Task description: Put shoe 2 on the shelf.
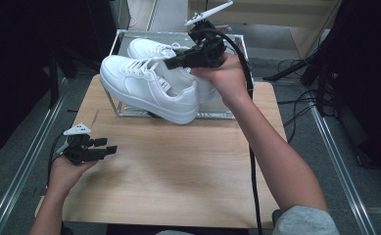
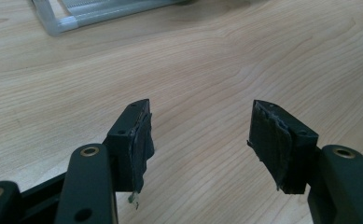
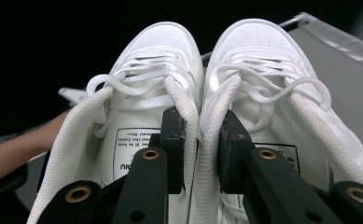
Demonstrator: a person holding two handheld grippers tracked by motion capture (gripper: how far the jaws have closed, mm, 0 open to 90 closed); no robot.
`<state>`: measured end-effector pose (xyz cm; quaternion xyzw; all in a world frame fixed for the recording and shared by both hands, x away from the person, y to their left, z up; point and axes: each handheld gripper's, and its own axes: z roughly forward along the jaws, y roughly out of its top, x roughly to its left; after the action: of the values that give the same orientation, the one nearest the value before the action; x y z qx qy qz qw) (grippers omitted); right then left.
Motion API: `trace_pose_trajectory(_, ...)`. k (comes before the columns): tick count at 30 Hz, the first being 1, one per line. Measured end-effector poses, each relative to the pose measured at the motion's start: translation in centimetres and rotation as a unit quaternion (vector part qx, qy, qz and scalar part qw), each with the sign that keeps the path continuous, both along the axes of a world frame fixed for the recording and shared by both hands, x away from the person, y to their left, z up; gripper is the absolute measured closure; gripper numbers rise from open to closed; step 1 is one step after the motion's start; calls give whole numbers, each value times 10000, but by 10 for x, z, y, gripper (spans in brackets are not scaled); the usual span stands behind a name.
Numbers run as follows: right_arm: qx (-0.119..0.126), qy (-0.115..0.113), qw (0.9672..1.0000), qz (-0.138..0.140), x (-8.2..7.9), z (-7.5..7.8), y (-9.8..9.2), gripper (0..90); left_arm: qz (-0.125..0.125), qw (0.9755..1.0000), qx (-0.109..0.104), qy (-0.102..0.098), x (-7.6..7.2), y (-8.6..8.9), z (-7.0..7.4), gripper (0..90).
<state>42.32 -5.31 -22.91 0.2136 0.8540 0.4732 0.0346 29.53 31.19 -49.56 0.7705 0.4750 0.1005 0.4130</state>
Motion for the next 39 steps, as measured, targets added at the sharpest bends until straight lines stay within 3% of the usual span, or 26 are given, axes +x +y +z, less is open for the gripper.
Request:
trace_pose_trajectory(6,3,135,9975,-687,29,3,2,769,-78,10000,37,20,0,-2,0,394)
trace_pose_trajectory(7,3,135,9975,-687,29,3,2,769,-78,10000,37,20,0,-2,0,394)
trace_pose_trajectory(9,-78,103,9944,-1049,45,3,4,769,-98,10000,13,-1,0,-4,0,394)
trace_pose_trajectory(11,-92,83,9934,-1140,49,3,4,769,-102,9999,8,12,0,-5,0,394)
trace_pose_trajectory(12,-82,92,9892,-1463,60,2,5,769,-112,9999,10,20,0,-6,0,394)
trace_pose_trajectory(13,-82,92,9892,-1463,60,2,5,769,-112,9999,10,20,0,-6,0,394)
trace_pose_trajectory(14,-80,77,9869,-1609,63,2,5,768,-118,9999,4,27,1,-6,0,394)
trace_pose_trajectory(15,-39,60,9802,-1981,73,0,7,769,-150,9999,34,26,1,-8,0,394)
trace_pose_trajectory(16,-39,60,9802,-1981,73,0,7,769,-150,9999,34,26,1,-8,0,394)
trace_pose_trajectory(17,-74,34,9744,-2247,82,-2,10,769,-170,9998,75,10,2,-10,-1,394)
trace_pose_trajectory(18,-120,13,9722,-2336,85,-2,12,769,-199,9998,81,28,2,-11,-1,394)
trace_pose_trajectory(19,-120,13,9722,-2336,85,-2,12,769,-199,9998,81,28,2,-11,-1,394)
trace_pose_trajectory(20,-205,31,9661,-2574,93,-4,17,769,-214,9997,115,12,2,-12,-1,395)
trace_pose_trajectory(21,-205,31,9661,-2574,93,-4,17,769,-233,9997,100,15,2,-13,-1,395)
trace_pose_trajectory(22,-218,92,9589,-2826,103,-6,21,768,-251,9996,95,5,2,-14,-1,394)
trace_pose_trajectory(23,-217,120,9568,-2898,106,-7,22,768,-254,9996,92,-10,2,-14,-1,395)
trace_pose_trajectory(24,-217,120,9568,-2898,106,-7,22,768,-254,9996,92,-10,2,-14,-1,394)
trace_pose_trajectory(25,-212,212,9517,-3055,116,-9,25,768,-275,9996,84,-4,2,-14,-1,394)
trace_pose_trajectory(29,-279,280,9442,-3271,129,-12,33,767,-309,9995,82,6,2,-15,-1,394)
trace_pose_trajectory(31,-338,320,9385,-3423,134,-13,39,767,-318,9995,81,-12,2,-15,-1,394)
trace_pose_trajectory(32,-338,320,9385,-3423,134,-13,39,767,-318,9995,81,-12,2,-15,-1,394)
trace_pose_trajectory(33,-406,284,9340,-3539,140,-14,43,766,-335,9994,80,-8,2,-15,-1,394)
trace_pose_trajectory(34,-438,275,9325,-3574,141,-14,44,766,-335,9994,80,-8,2,-15,-1,395)
trace_pose_trajectory(39,-551,272,9225,-3812,150,-20,50,766,-539,9985,123,-6,2,-23,-1,396)
